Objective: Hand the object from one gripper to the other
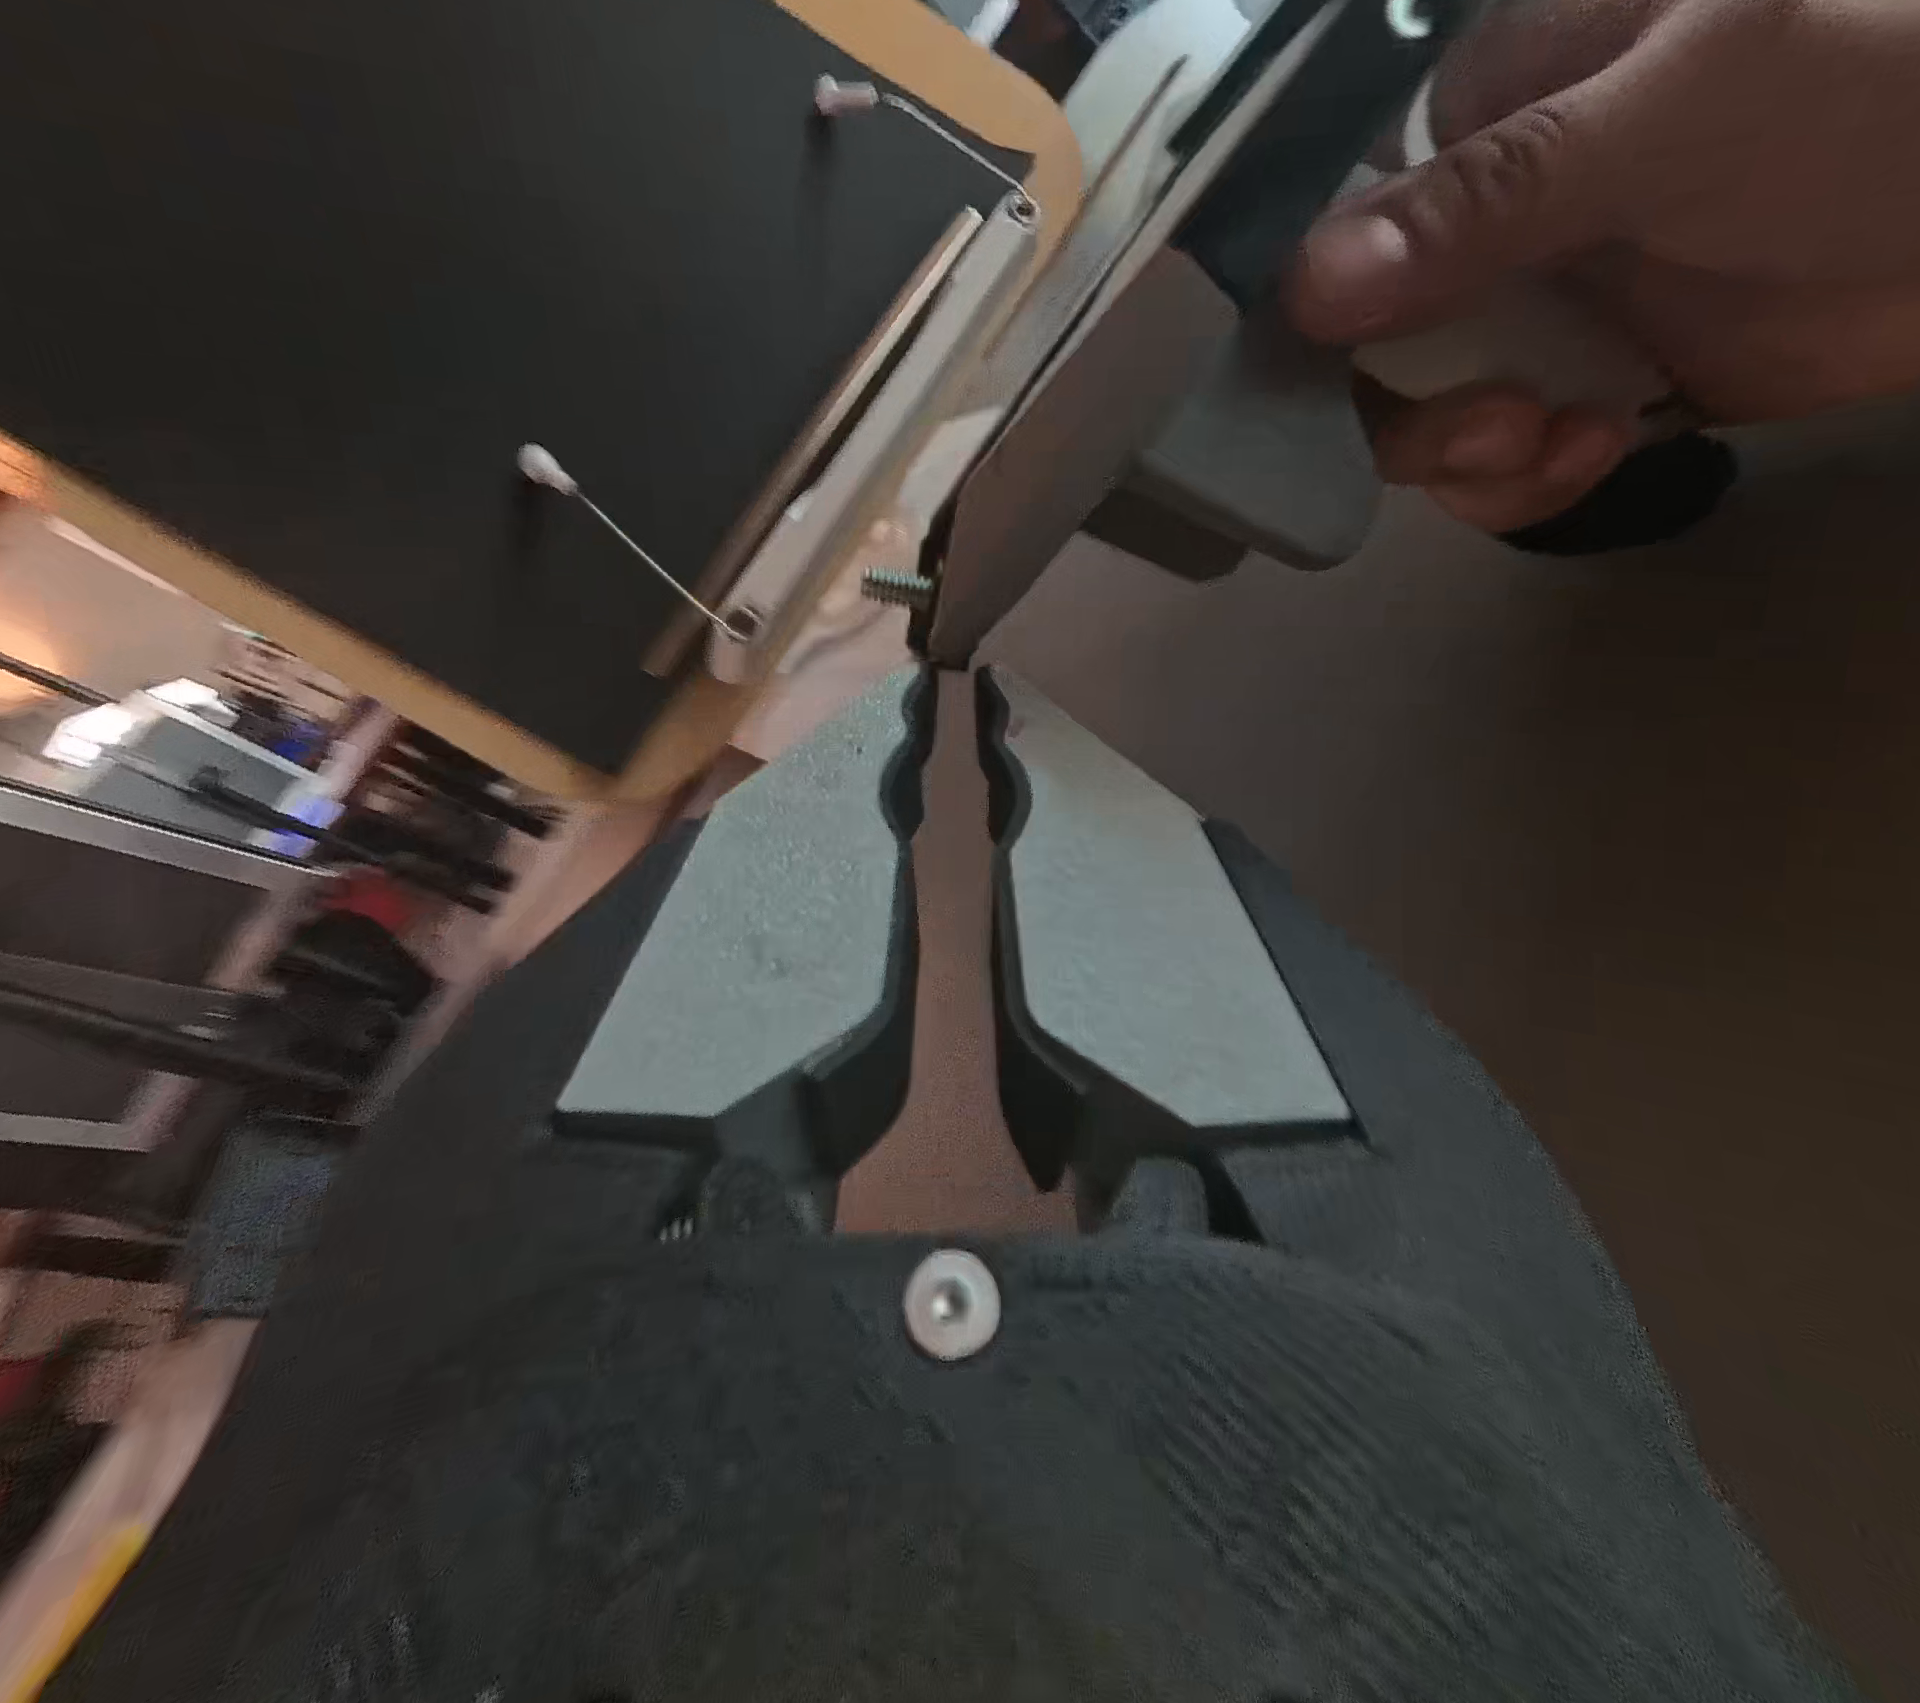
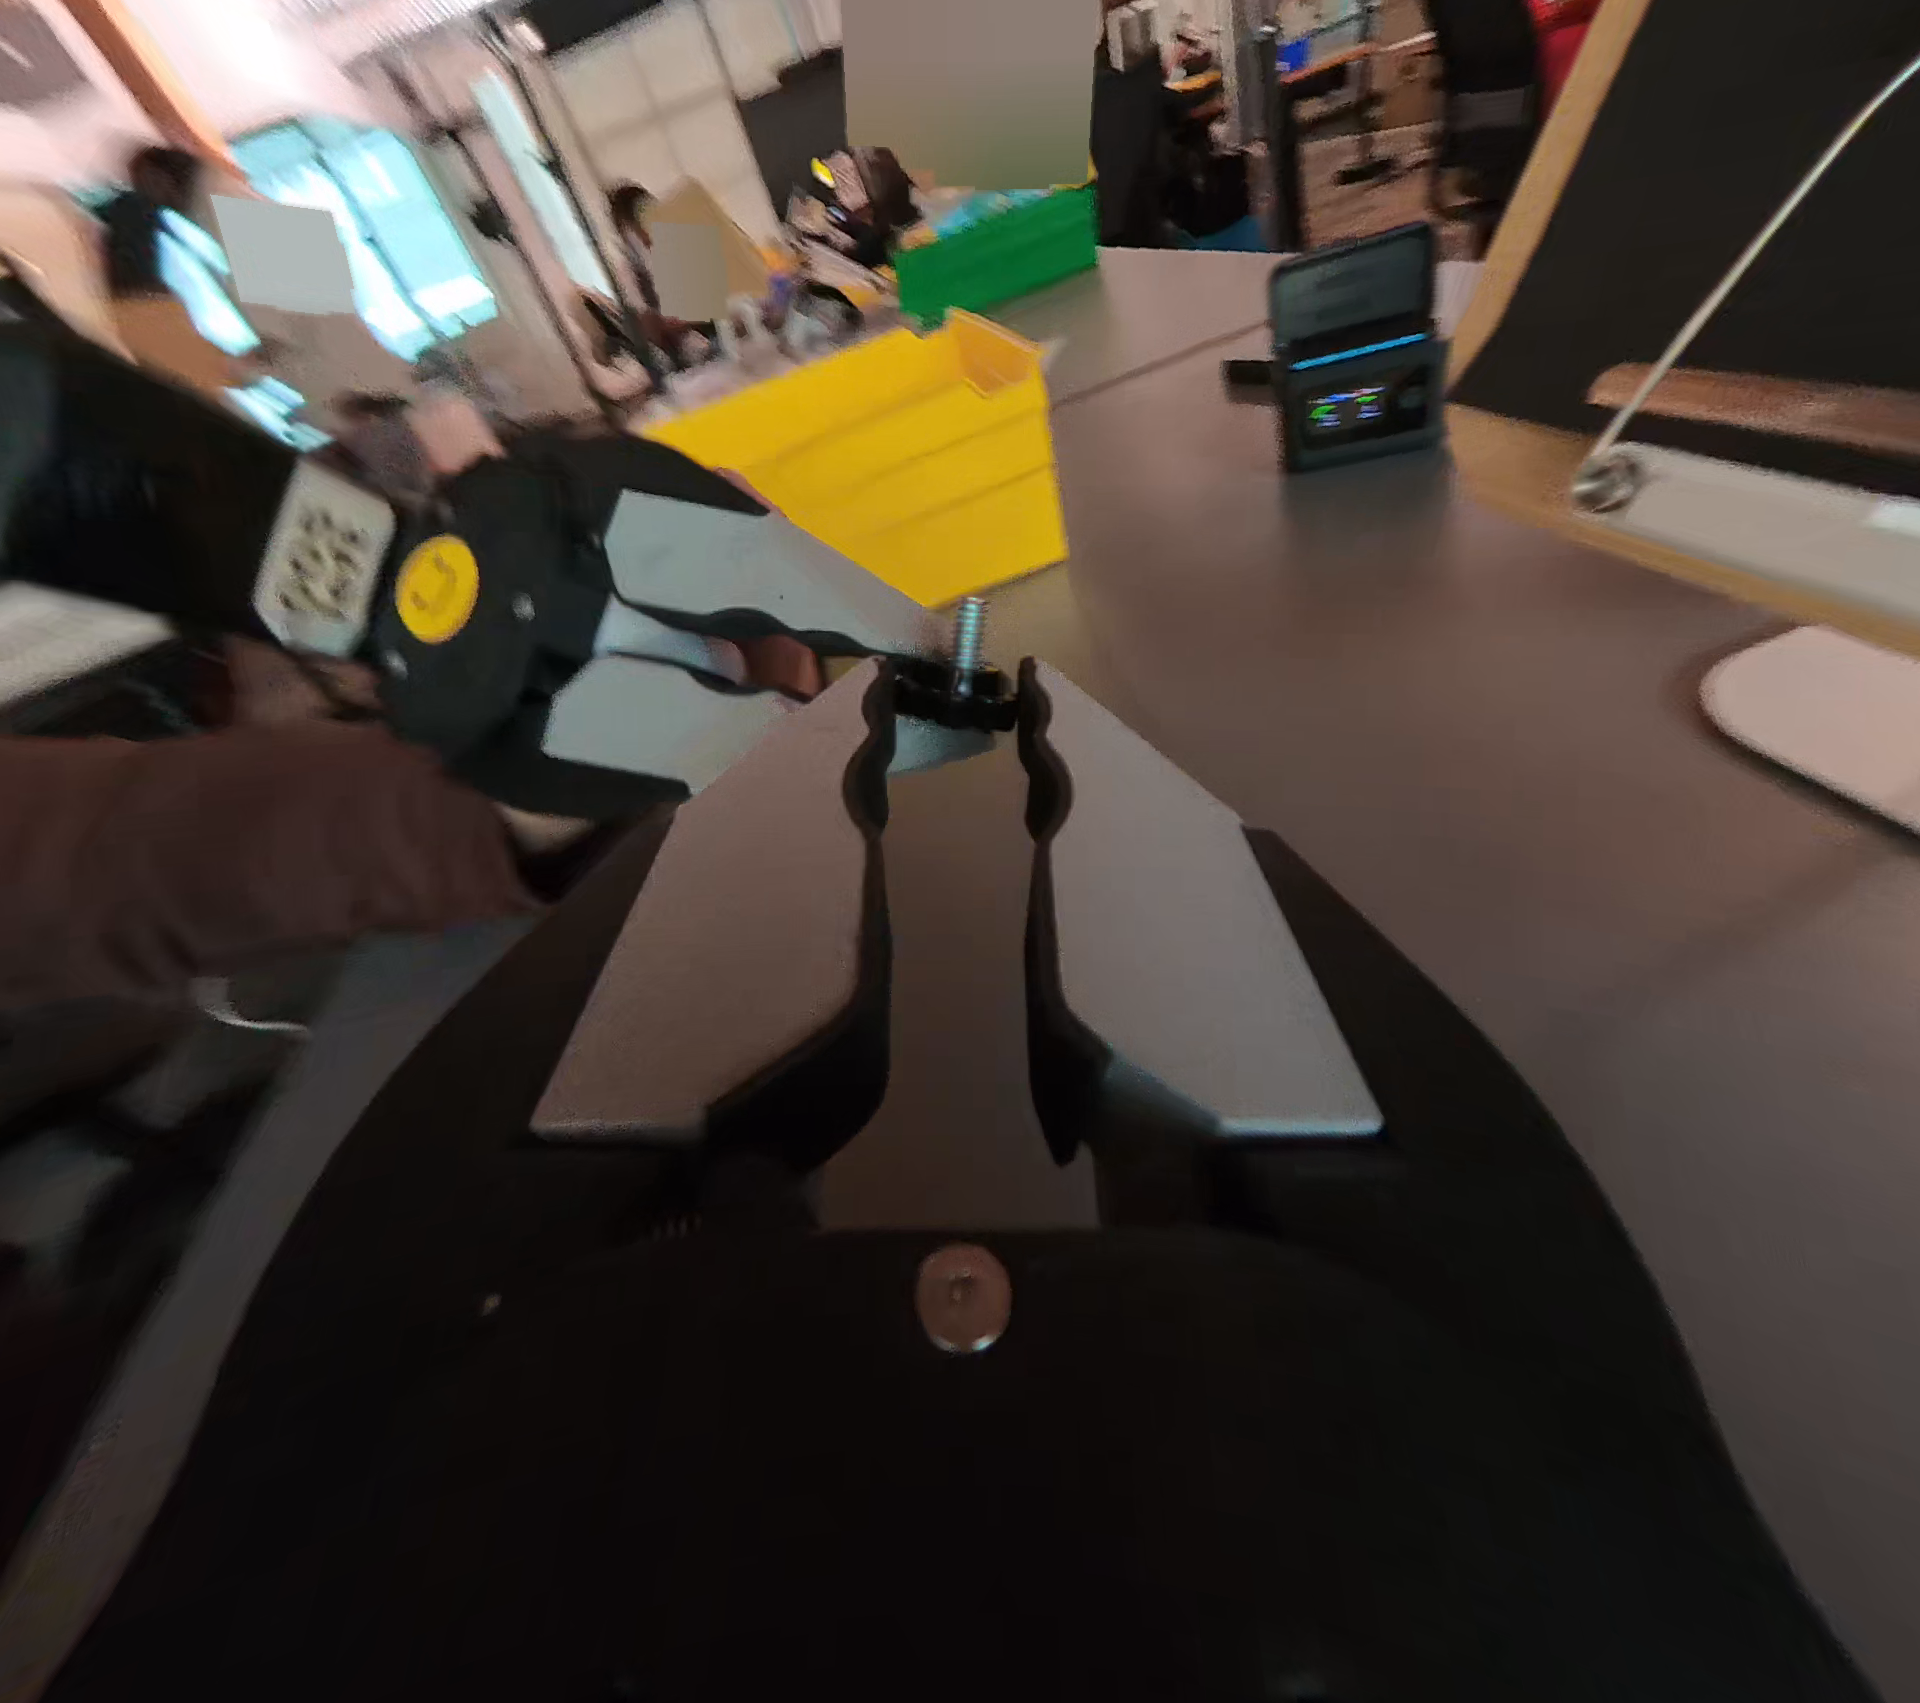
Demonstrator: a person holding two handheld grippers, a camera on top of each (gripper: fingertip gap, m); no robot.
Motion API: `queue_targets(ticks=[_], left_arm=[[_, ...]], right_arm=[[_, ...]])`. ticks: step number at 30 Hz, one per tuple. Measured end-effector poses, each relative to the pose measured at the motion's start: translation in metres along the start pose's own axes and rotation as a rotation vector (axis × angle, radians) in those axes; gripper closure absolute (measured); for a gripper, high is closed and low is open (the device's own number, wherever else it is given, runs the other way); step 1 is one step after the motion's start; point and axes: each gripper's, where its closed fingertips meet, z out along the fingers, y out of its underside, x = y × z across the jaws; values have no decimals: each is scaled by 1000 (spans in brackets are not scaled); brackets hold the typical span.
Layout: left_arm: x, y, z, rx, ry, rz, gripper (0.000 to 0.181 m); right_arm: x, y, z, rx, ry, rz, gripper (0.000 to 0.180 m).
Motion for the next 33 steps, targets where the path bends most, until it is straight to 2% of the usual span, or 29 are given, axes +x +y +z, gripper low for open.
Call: queue_targets(ticks=[1,2,5,8,10,20,26,30,32,33], left_arm=[[3,6,2,-19,50,-71,179],[6,13,5,-43,104,-154,177],[20,27,11,-107,268,-412,154],[23,18,8,-42,375,-607,145],[21,12,4,6,434,-701,136],[19,-6,-15,126,588,-905,136],[32,-13,-16,154,745,-1067,136],[34,-20,-24,206,792,-1051,148],[36,-19,-25,179,794,-1022,151],[36,-16,-24,158,779,-1002,159]], right_arm=[[4,1,-1,-21,56,-70,160],[7,1,-3,-41,112,-145,160],[14,3,-9,-132,293,-436,160],[17,7,-12,-219,424,-742,160],[15,7,-13,-236,448,-849,160],[10,29,-8,-335,447,-1067,159],[-4,28,0,-339,462,-1193,159],[-22,30,2,-340,478,-1271,159],[-24,29,0,-341,493,-1236,159],[-23,23,-4,-325,534,-1242,160]])
